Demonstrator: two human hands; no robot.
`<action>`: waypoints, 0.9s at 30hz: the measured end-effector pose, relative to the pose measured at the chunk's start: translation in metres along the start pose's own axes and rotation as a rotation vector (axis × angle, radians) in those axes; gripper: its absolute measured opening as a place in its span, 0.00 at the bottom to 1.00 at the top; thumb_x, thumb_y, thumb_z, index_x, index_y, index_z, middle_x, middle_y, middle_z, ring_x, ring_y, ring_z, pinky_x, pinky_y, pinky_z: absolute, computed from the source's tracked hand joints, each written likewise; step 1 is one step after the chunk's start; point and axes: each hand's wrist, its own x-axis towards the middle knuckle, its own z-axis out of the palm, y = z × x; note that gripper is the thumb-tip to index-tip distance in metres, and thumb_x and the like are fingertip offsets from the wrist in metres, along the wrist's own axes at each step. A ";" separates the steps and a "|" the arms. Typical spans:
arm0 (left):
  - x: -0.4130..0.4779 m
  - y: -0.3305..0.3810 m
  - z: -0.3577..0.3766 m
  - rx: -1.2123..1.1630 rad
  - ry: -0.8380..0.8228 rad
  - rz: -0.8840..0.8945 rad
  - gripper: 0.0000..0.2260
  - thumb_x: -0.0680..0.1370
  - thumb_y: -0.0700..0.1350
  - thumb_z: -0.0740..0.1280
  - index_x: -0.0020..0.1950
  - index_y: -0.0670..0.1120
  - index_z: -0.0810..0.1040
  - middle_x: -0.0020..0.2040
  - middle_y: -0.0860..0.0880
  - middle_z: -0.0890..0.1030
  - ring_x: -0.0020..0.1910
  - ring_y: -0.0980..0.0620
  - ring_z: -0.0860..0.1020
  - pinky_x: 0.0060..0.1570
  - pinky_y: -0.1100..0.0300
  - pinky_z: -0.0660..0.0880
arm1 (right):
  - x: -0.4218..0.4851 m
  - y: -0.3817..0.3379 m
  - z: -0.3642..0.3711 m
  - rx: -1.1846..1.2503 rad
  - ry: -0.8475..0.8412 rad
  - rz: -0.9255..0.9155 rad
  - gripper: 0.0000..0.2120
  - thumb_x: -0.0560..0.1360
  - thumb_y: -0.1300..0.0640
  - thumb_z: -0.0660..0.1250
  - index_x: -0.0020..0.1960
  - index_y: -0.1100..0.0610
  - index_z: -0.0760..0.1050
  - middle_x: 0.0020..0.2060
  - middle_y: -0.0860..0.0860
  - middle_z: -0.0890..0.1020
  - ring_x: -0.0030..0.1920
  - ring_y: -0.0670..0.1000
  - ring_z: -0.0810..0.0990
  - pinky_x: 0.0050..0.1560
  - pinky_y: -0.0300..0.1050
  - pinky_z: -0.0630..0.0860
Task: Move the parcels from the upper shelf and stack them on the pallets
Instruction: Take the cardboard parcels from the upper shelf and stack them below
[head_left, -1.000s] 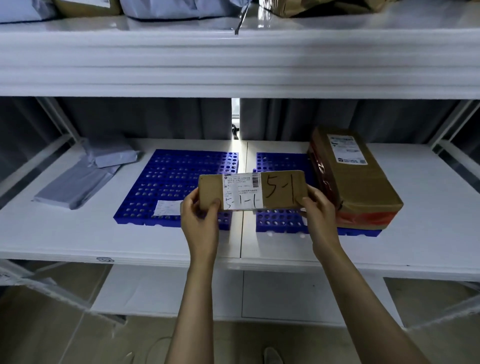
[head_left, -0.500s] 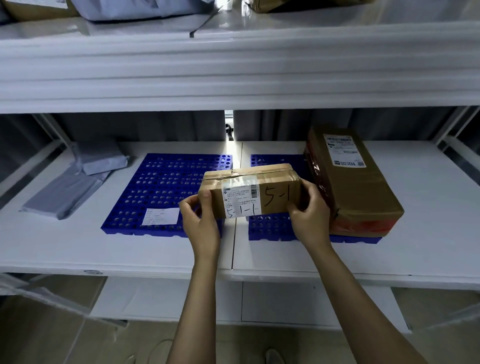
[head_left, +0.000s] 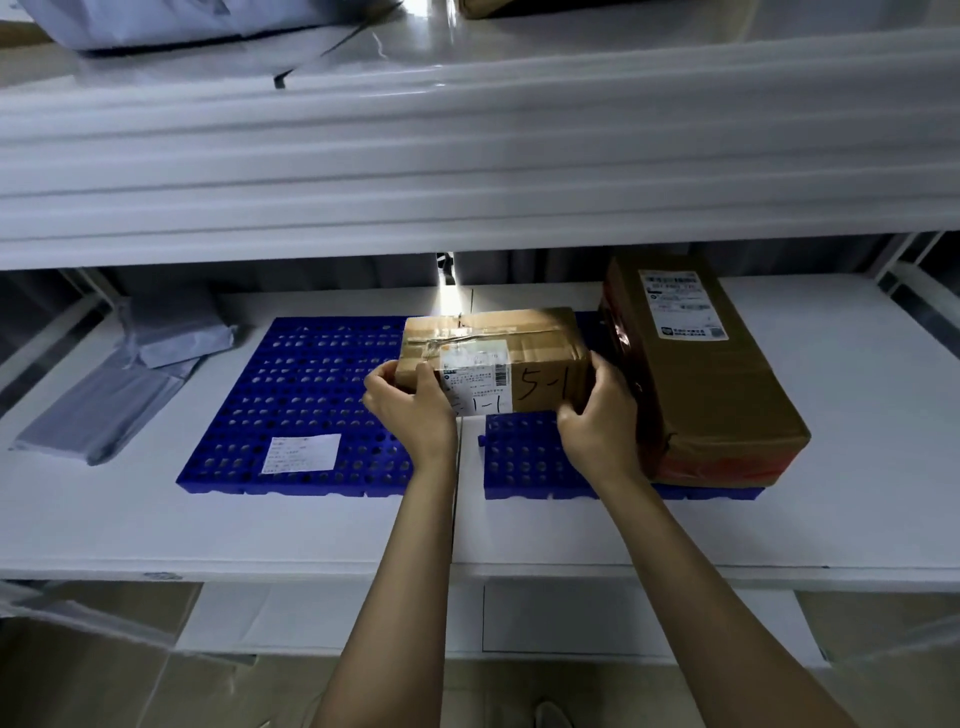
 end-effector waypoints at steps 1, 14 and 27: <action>0.000 -0.001 0.007 -0.008 -0.009 0.000 0.14 0.77 0.42 0.65 0.62 0.40 0.69 0.62 0.43 0.68 0.51 0.52 0.71 0.36 0.73 0.68 | 0.002 0.000 0.000 -0.006 0.007 0.004 0.32 0.75 0.67 0.66 0.76 0.60 0.59 0.72 0.56 0.67 0.72 0.53 0.66 0.66 0.36 0.62; 0.008 -0.016 0.064 0.091 -0.135 -0.065 0.17 0.78 0.43 0.65 0.62 0.36 0.66 0.62 0.39 0.70 0.55 0.46 0.72 0.39 0.70 0.68 | 0.016 0.001 -0.010 -0.098 -0.036 -0.016 0.30 0.78 0.64 0.63 0.77 0.61 0.56 0.75 0.56 0.62 0.76 0.52 0.59 0.72 0.39 0.58; 0.020 -0.023 0.078 0.155 -0.283 -0.144 0.14 0.78 0.47 0.65 0.54 0.41 0.63 0.50 0.45 0.71 0.44 0.51 0.71 0.37 0.60 0.67 | 0.034 0.001 -0.049 -0.427 0.176 -0.136 0.20 0.76 0.58 0.67 0.68 0.55 0.73 0.63 0.54 0.78 0.62 0.57 0.77 0.61 0.49 0.76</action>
